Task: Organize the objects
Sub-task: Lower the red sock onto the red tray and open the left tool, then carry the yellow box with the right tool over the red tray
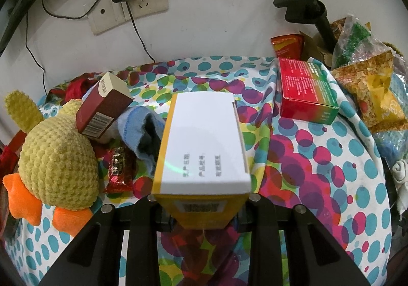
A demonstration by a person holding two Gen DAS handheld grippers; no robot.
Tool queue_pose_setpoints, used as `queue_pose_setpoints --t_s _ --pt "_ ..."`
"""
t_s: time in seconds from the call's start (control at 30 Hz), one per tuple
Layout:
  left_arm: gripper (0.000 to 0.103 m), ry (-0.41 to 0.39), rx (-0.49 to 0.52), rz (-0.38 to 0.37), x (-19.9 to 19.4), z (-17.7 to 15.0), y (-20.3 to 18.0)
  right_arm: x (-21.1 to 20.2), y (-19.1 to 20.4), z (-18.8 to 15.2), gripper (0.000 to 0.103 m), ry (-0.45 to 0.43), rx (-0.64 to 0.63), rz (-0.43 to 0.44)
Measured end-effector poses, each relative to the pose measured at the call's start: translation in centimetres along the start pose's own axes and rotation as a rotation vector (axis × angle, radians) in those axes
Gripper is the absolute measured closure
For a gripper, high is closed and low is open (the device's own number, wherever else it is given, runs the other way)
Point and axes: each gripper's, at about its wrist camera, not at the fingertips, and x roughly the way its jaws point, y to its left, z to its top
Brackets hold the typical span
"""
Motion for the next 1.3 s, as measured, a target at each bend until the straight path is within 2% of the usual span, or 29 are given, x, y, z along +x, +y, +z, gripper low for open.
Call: queue_pose_setpoints --t_s 0.2,0.33,0.57,0.7,0.93,1.17,1.3 --pt "0.037 -0.012 -0.051 0.027 -1.7 -3.1 -0.3 -0.1 -0.1 0.1 0.074 -0.003 0.009 0.009" --pt "0.037 -0.037 -0.011 0.051 -3.1 -5.9 -1.7 0.0 -0.2 0.2 0.074 -0.002 0.014 0.011" --pt "0.037 -0.126 0.106 0.095 -5.8 -10.7 -5.4 -0.1 0.0 0.2 0.074 -0.008 0.009 -0.009" --pt "0.037 -0.152 0.126 0.084 -6.3 -12.5 -6.6 -0.4 0.0 0.2 0.073 -0.024 0.015 -0.021" --pt "0.037 -0.208 0.139 0.058 -7.6 -14.6 -8.0 -1.2 0.5 0.0 0.074 -0.063 -0.006 -0.042" --pt "0.037 -0.264 0.179 0.121 -8.7 -16.2 -8.5 -1.5 0.8 0.1 0.074 -0.082 -0.023 -0.066" --pt "0.037 -0.259 0.188 0.119 -9.2 -17.0 -8.3 -1.7 1.1 0.1 0.074 -0.09 -0.033 -0.096"
